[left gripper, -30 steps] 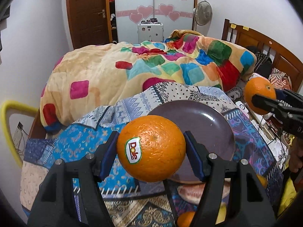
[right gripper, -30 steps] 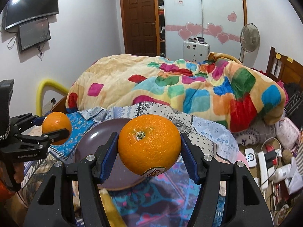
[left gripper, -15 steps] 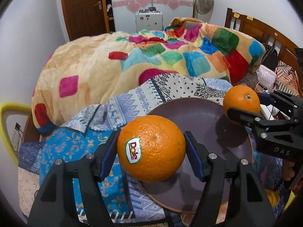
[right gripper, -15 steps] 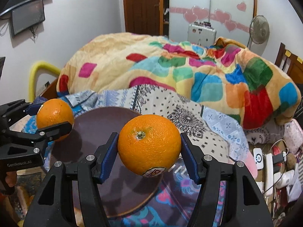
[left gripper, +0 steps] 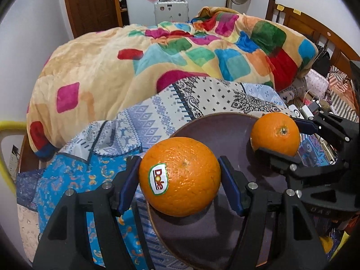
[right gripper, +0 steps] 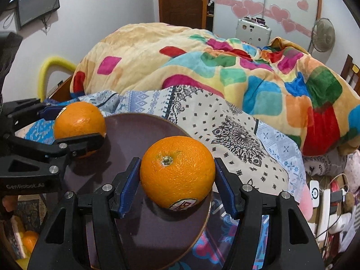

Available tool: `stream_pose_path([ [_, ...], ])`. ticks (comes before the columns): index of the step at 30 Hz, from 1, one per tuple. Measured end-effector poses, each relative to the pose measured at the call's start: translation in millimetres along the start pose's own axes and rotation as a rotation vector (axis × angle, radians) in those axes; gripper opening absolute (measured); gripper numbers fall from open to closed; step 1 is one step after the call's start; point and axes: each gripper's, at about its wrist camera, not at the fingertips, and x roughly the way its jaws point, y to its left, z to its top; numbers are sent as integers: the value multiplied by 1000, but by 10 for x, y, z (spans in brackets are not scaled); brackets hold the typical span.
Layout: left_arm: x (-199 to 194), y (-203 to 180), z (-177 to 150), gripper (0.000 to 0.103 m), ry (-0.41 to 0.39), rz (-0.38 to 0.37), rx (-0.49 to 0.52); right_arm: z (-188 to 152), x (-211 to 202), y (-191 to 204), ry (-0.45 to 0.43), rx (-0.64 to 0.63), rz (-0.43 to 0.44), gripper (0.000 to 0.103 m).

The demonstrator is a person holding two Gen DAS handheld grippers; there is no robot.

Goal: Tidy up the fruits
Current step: 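Lower both oranges onto the brown plate and open both tools, then grasp a yellow cylinder with the left tool while the right tool grasps another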

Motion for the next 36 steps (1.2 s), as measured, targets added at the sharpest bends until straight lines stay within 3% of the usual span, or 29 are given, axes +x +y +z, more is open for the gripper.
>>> stream_pose_path([
  [9,-1,-36,2,70,-12,-8,13,-19,14,23,13,-21,-5,61],
  [11,-64,-28,9,78,-35,7,6,-20,-9,17,9,-11,0,62],
  [13,-143,-6,12,80,-58,8,-5,-20,-61,7,-3,-7,2,67],
  [28,-980,-134,-244,80,-172,57,30,-156,-904,117,-131,-7,-18,69],
  [36,-1267,-290,-554,80,-166,40,42,-425,-1252,198,-155,4,-5,69],
])
